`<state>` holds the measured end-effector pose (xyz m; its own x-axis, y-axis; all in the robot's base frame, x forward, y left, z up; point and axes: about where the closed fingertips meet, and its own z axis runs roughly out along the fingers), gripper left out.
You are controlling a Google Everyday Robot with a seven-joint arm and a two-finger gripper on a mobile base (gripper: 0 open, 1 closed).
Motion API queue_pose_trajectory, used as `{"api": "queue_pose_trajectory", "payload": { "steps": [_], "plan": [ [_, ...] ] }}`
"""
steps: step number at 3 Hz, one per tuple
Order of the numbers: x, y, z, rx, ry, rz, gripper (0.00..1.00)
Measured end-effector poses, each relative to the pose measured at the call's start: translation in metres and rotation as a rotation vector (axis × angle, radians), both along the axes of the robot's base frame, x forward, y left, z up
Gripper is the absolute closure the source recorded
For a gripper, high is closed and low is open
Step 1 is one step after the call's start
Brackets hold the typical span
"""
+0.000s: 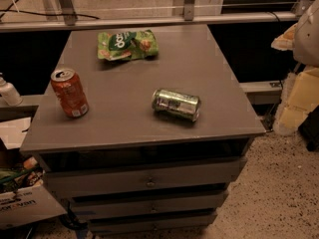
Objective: Move green rice chip bag near coke can
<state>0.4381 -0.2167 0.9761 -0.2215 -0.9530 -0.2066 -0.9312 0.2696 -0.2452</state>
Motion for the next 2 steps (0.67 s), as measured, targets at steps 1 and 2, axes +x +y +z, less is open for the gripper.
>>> {"api": "queue_pose_trajectory", "payload": {
  "steps": [1, 2],
  "plan": [
    [0.0, 0.0, 0.0, 0.0, 0.0, 0.0, 0.0],
    [0.0011, 0.0004, -0.0003, 0.003, -0.003, 0.001, 0.0]
  ]
}}
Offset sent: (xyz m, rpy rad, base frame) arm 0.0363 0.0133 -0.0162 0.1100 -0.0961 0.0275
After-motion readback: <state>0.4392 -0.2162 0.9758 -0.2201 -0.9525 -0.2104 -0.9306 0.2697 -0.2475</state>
